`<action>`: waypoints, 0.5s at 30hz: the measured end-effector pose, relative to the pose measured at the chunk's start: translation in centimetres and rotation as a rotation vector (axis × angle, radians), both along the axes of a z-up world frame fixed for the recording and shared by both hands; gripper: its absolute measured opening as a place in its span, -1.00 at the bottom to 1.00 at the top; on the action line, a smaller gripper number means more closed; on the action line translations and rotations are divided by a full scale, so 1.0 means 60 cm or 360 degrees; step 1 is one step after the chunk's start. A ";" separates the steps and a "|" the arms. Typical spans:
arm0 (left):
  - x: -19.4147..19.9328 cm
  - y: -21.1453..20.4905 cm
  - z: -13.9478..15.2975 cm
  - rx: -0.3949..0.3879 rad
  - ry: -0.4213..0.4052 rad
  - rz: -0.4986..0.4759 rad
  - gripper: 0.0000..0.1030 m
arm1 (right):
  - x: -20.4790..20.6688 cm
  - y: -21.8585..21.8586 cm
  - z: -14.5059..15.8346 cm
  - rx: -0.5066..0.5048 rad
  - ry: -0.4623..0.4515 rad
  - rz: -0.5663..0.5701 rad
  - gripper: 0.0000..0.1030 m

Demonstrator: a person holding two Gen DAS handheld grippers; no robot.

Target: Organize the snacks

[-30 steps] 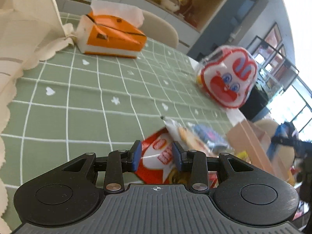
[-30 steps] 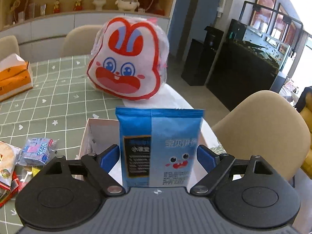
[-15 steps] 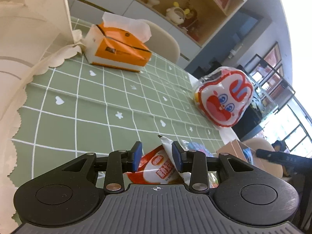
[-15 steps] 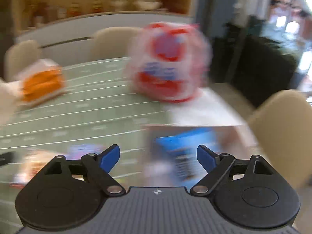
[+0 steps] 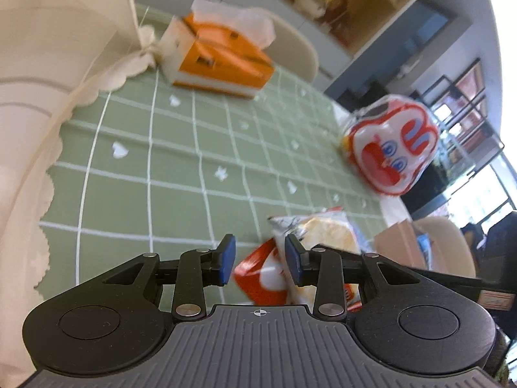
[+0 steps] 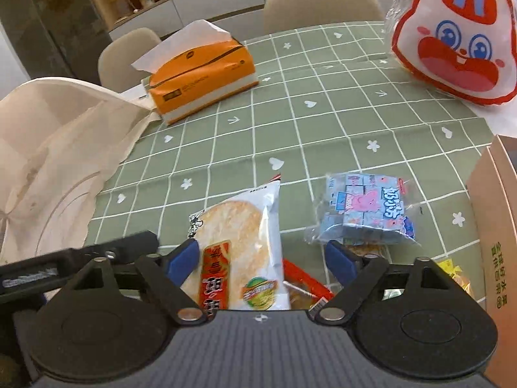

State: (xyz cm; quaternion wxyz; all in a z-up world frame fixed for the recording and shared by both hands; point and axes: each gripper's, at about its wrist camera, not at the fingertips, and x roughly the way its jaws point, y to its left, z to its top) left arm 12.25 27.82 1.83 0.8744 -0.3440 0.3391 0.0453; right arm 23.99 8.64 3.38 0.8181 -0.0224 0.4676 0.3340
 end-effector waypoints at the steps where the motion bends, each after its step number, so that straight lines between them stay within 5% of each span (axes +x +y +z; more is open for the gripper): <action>1: 0.001 -0.001 -0.002 -0.0004 0.0023 -0.0009 -0.26 | 0.000 -0.005 0.003 0.0019 0.0005 0.0010 0.30; 5: 0.006 -0.011 -0.006 -0.0040 0.0100 -0.0095 -0.26 | -0.005 -0.029 0.020 -0.0005 -0.0078 -0.0106 -0.21; 10: 0.010 -0.034 -0.011 -0.0036 0.0162 -0.0199 -0.26 | -0.001 -0.057 0.019 -0.0220 -0.0199 -0.0254 -0.33; 15: 0.011 -0.052 -0.012 0.0000 0.0176 -0.0253 -0.26 | -0.016 -0.076 -0.010 -0.0263 -0.0138 -0.0228 -0.33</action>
